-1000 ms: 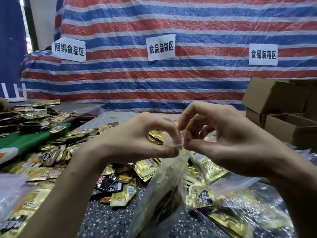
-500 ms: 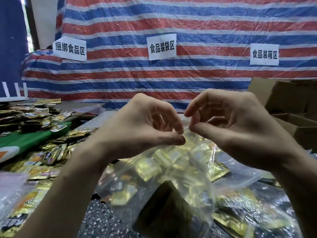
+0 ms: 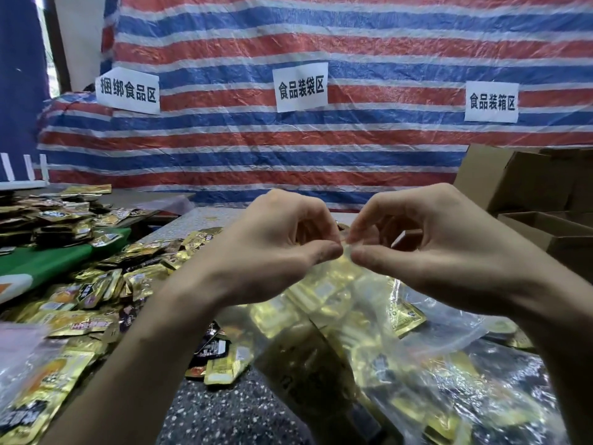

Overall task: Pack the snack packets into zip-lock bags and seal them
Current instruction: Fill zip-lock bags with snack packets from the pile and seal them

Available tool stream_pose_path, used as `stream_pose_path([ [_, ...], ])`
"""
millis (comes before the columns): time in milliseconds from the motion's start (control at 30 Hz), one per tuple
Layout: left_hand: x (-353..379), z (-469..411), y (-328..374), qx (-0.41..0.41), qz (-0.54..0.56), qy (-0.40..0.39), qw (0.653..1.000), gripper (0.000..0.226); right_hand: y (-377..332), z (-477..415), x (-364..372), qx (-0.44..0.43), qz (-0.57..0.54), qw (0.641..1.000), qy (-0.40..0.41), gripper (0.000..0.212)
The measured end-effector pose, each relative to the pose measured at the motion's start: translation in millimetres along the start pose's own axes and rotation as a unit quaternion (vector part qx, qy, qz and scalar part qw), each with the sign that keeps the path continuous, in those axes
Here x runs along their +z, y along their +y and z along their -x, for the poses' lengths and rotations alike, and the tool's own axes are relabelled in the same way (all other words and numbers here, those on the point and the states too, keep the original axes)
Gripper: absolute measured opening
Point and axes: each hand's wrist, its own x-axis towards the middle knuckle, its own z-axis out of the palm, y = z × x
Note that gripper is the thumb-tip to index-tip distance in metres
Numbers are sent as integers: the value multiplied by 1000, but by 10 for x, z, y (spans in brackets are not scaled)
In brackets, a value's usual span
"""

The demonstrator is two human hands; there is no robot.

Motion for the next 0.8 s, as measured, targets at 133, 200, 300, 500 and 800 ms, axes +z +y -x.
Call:
stream_pose_path([
  [133,-12,11,32,23,3,4,1000,6,-7,-12,9,-24,12,999,22,11],
  [200,-21,16,46,42,18,17,999,6,-22,-17,8,-38,-5,998,48,11],
  [300,-55,22,48,48,33,16,998,4,-32,-14,-5,-30,-33,997,70,13],
  [500,-152,48,-38,37,58,-2,998,8,-21,-15,-25,-21,-74,995,56,11],
  [800,-105,30,-10,78,18,38,996,6,-16,-10,-22,-23,-51,998,32,12],
])
